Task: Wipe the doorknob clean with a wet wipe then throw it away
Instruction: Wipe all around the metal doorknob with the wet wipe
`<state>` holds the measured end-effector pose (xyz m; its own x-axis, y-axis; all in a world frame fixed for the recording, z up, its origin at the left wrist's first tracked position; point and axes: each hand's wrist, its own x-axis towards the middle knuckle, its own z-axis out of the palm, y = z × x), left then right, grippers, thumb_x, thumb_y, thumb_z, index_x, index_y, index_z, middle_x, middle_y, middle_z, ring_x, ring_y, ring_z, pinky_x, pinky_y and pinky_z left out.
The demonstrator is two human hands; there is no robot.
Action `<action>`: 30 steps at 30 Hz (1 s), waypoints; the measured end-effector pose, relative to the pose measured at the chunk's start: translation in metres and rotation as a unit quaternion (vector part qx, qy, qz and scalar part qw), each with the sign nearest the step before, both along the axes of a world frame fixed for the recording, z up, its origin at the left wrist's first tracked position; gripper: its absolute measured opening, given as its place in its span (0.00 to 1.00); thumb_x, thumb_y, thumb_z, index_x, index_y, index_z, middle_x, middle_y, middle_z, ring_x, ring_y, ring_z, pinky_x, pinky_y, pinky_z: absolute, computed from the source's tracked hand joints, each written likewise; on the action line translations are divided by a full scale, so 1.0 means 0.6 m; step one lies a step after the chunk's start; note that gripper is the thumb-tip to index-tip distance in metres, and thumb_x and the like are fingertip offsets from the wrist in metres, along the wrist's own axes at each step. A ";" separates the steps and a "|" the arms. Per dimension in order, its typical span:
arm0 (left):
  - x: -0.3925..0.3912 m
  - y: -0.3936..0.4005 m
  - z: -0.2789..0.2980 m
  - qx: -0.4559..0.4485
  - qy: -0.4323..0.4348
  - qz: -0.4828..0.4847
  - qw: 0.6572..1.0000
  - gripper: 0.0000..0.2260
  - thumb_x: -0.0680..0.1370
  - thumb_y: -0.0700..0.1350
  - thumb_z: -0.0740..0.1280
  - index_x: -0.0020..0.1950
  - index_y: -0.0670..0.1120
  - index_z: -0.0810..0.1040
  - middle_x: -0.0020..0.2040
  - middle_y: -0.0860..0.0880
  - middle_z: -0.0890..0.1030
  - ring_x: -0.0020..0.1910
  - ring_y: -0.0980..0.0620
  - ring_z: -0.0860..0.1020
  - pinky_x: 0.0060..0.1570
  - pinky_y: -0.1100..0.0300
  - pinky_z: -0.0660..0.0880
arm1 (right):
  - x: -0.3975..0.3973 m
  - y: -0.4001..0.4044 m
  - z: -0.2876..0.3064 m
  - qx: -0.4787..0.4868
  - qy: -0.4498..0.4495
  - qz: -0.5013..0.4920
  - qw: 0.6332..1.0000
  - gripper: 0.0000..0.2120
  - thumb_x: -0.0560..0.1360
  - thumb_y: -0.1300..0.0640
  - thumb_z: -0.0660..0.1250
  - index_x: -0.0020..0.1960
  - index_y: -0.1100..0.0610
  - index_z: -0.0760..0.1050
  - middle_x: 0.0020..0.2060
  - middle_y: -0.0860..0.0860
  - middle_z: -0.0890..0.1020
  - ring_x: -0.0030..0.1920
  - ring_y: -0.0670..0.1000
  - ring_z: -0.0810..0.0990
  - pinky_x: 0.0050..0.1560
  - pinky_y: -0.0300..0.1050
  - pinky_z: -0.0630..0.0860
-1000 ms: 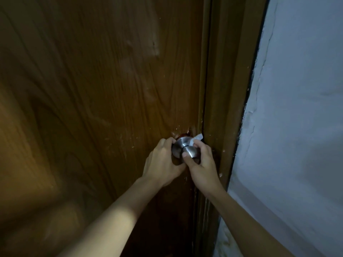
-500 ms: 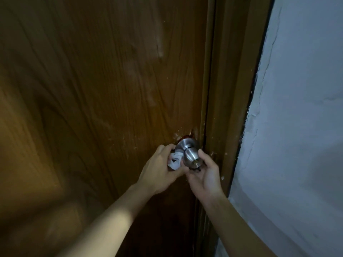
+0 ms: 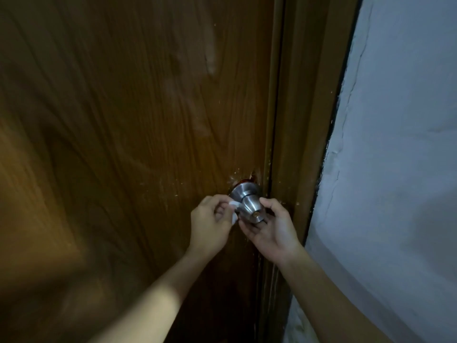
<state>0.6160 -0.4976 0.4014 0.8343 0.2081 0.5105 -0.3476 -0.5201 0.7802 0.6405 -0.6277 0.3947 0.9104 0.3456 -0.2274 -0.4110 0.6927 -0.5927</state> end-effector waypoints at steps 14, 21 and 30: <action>0.030 0.032 0.030 0.463 -0.090 -0.146 0.869 0.28 0.72 0.31 0.62 0.71 0.43 0.63 0.68 0.44 0.71 0.68 0.46 0.68 0.66 0.53 0.69 | 0.010 -0.002 -0.013 -0.055 -0.079 0.003 0.995 0.14 0.72 0.55 0.65 0.56 0.54 0.76 0.56 0.56 0.80 0.57 0.55 0.78 0.48 0.49 0.78; 0.032 0.023 0.014 0.409 -0.163 -0.060 0.896 0.19 0.67 0.30 0.71 0.58 0.38 0.77 0.50 0.41 0.82 0.49 0.44 0.79 0.44 0.55 0.80 | 0.007 -0.004 -0.007 -0.060 -0.068 0.007 0.996 0.11 0.72 0.56 0.65 0.54 0.55 0.76 0.55 0.57 0.80 0.55 0.56 0.78 0.45 0.48 0.79; 0.017 -0.032 -0.045 -0.088 0.033 -0.008 0.996 0.15 0.73 0.31 0.66 0.51 0.48 0.68 0.47 0.50 0.81 0.43 0.62 0.80 0.41 0.71 0.77 | 0.001 -0.012 -0.007 -0.134 -0.066 0.020 0.989 0.14 0.70 0.49 0.67 0.54 0.53 0.75 0.52 0.56 0.81 0.53 0.57 0.80 0.46 0.50 0.77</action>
<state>0.6262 -0.5167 0.3746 0.8687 0.2751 0.4120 -0.3005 -0.3685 0.8797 0.6410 -0.6349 0.3908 0.9248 0.3258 -0.1966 -0.3425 0.4874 -0.8032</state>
